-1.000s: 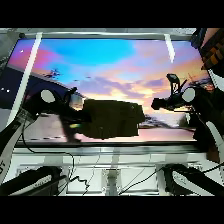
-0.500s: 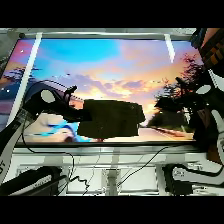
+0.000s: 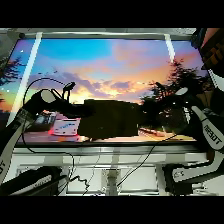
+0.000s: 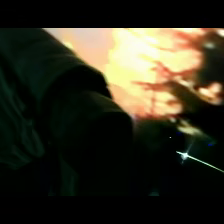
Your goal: Fold the clothes and pants, and hang the long-sleeved shirts on hangers.
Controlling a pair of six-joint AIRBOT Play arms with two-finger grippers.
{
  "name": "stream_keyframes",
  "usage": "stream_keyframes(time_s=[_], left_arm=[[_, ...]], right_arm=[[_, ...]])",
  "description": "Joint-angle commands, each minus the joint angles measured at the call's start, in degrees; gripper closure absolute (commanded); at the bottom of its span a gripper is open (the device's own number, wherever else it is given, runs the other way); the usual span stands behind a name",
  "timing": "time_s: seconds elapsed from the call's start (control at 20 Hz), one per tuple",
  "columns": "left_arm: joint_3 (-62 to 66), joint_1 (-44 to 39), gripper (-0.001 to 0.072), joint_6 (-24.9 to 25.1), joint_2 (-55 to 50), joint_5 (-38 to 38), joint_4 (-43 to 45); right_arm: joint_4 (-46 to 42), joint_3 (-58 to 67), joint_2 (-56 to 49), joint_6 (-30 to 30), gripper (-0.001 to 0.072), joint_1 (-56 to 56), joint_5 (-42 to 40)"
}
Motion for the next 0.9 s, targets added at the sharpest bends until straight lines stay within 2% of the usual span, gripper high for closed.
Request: stream_keyframes(time_s=[0.0, 0.25, 0.4, 0.45, 0.55, 0.6, 0.65, 0.7, 0.75, 0.8, 0.85], left_arm=[[0.00, 0.00, 0.0001, 0.02, -0.02, 0.98, 0.00], [0.00, 0.00, 0.0001, 0.02, -0.02, 0.98, 0.00], [0.00, 0.00, 0.0001, 0.02, -0.02, 0.98, 0.00], [0.00, 0.00, 0.0003, 0.02, -0.02, 0.98, 0.00], [0.00, 0.07, 0.0009, 0.07, -0.02, 1.29, 0.11], [0.02, 0.07, 0.0099, 0.04, 0.00, 2.05, 0.90], [0.39, 0.07, 0.0315, 0.09, 0.04, 2.21, 2.69], [1.22, 0.07, 0.0449, 0.09, 0.07, 2.16, 5.18], [2.54, 0.07, 0.0620, 0.07, 0.17, 1.97, 8.39], [3.98, 0.07, 0.0691, 0.04, 0.48, 1.99, 11.96], [5.88, 0.07, 0.0691, -0.02, 1.07, 1.97, 15.67]], right_arm=[[0.63, 0.02, -1.40, -0.90, 0.0025, 4.72, -0.66], [0.72, 0.00, -1.40, -3.37, 0.0027, 9.25, 2.21], [0.72, 0.00, -1.38, -3.37, 0.0035, 11.87, -0.61], [0.70, 0.02, -1.33, -3.34, 0.0124, 12.70, -2.64], [0.63, 0.46, -1.11, -3.37, 0.0533, 13.99, -5.57], [0.66, 1.40, -1.09, -3.26, 0.0657, 14.25, -5.75], [0.76, 2.95, -1.03, -2.84, 0.0666, 14.29, -4.76], [0.74, 4.68, -0.72, -1.97, 0.0666, 14.27, -3.06], [0.76, 7.02, -0.17, -1.62, 0.0666, 13.94, -1.07], [0.76, 9.40, 0.72, -1.38, 0.0667, 13.53, 0.48], [0.87, 11.67, 1.88, -0.11, 0.0666, 13.20, 1.16]])
